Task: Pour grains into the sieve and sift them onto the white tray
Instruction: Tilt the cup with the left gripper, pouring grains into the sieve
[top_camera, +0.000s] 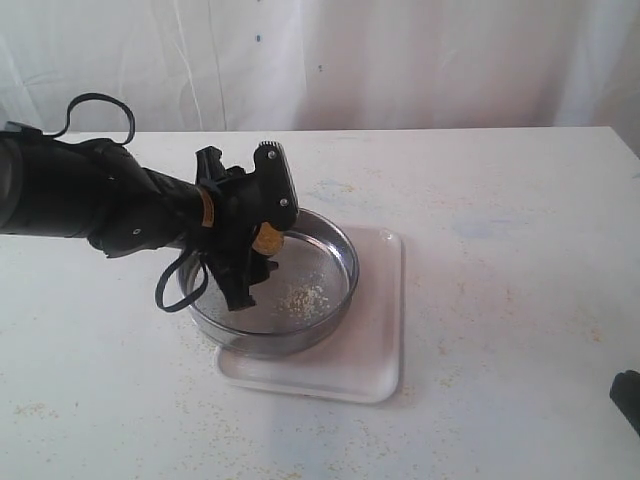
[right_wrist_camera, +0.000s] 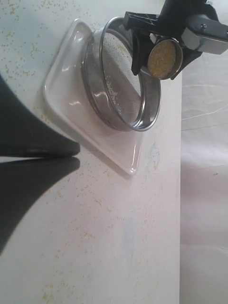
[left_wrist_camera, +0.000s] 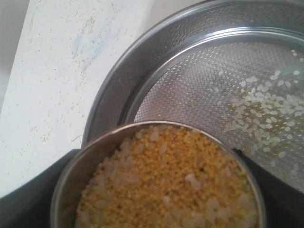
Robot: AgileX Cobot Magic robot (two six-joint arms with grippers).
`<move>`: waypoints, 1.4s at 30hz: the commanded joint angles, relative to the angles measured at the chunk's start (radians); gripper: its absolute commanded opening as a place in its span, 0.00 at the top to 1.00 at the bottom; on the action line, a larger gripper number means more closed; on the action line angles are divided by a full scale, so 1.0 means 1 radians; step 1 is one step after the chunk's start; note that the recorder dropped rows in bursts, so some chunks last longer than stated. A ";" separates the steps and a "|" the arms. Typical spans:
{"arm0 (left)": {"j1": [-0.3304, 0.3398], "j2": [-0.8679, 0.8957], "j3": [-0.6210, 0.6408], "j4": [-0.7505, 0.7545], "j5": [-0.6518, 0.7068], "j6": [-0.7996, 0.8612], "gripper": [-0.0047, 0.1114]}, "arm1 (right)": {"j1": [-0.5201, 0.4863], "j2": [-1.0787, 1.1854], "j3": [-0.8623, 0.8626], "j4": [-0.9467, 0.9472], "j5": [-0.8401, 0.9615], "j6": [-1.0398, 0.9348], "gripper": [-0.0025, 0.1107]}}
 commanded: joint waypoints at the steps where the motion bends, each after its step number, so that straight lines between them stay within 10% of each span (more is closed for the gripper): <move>1: -0.011 -0.010 -0.035 0.027 0.042 0.028 0.96 | -0.005 -0.007 0.005 -0.003 -0.013 -0.003 0.98; 42: -0.131 0.062 -0.174 0.364 0.385 0.195 0.96 | -0.005 -0.007 0.005 -0.003 -0.015 -0.003 0.98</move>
